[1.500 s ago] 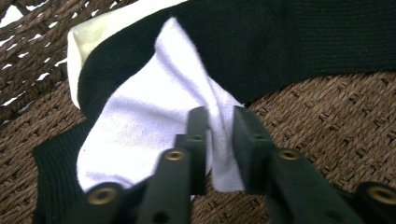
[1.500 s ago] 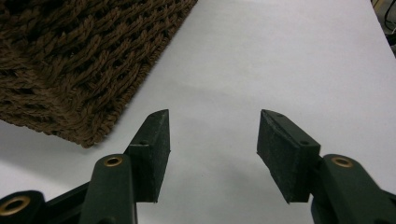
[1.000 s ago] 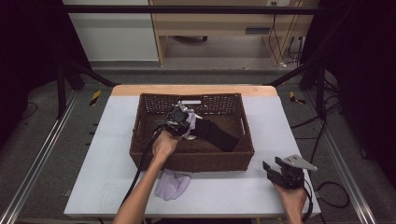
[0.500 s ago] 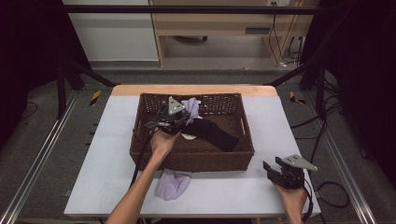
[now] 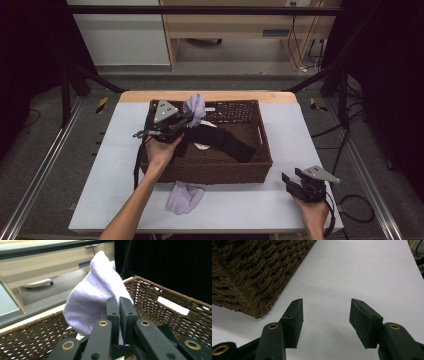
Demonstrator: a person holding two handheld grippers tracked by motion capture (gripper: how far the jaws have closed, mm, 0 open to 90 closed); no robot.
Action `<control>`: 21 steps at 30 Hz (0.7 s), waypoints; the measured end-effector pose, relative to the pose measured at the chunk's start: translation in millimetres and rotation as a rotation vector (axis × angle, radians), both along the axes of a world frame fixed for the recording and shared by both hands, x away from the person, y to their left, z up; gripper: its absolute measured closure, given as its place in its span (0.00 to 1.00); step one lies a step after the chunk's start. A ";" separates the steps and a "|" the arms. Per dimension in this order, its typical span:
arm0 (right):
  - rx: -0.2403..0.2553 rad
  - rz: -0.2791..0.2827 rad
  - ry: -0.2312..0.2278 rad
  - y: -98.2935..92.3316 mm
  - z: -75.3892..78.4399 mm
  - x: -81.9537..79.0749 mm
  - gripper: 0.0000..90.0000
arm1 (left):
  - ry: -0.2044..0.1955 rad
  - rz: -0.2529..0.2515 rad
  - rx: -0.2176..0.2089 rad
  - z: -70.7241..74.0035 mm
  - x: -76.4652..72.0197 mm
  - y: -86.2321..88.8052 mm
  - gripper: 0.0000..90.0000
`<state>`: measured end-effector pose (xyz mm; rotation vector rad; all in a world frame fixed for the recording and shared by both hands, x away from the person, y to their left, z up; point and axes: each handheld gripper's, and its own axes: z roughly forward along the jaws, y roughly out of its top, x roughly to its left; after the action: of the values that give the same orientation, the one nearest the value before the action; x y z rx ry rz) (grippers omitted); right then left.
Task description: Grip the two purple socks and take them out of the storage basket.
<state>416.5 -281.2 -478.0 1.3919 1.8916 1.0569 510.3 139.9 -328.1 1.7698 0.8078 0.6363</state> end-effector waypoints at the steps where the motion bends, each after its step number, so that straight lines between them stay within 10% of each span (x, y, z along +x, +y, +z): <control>1: 0.000 0.000 0.000 0.0 0.0 0.0 0.50 | 0.000 0.000 0.000 0.0 0.0 0.0 0.96; 21: -0.003 -0.006 0.001 -1.1 -0.1 -1.4 0.50 | -0.058 -0.116 -0.057 37.6 -66.8 20.0 0.95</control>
<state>415.0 -282.4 -478.1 1.3953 1.8881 1.0507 443.5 159.9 -290.4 1.7248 0.6724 0.5791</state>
